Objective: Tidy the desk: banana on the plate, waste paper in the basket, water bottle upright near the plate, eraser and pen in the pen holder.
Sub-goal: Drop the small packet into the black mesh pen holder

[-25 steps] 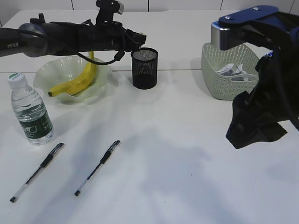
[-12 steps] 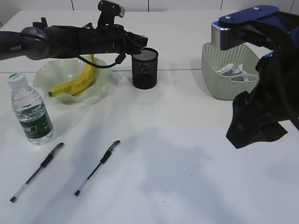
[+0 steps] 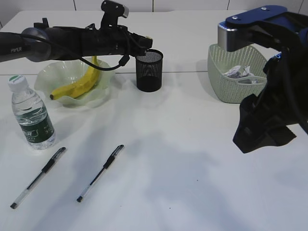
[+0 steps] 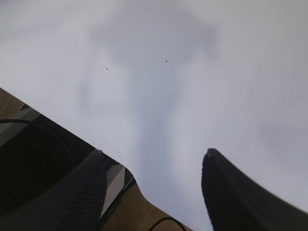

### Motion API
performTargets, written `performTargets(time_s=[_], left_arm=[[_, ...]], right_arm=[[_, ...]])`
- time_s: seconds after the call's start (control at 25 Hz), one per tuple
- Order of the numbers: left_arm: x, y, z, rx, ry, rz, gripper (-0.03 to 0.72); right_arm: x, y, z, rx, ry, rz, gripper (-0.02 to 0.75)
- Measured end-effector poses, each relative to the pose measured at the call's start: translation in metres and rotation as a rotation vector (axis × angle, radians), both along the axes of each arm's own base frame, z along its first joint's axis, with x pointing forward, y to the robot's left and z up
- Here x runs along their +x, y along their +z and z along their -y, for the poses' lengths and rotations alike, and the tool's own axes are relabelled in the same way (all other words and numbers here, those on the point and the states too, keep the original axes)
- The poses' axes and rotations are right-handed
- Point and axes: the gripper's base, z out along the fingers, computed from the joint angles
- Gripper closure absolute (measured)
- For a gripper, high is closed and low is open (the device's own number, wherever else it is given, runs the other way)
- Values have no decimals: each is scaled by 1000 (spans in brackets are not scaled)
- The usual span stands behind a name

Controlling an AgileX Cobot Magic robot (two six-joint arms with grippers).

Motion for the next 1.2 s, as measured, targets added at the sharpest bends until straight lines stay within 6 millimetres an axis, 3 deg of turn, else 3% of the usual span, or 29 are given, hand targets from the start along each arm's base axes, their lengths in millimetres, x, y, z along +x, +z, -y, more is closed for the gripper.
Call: performTargets(time_s=[0.84, 1.2], left_arm=[[-3, -1, 2, 47, -44, 8, 430], [-10, 21, -6, 219, -88, 19, 430]], right_arm=[[0, 0, 0, 0, 0, 0, 276], [0, 0, 0, 0, 0, 0, 276]])
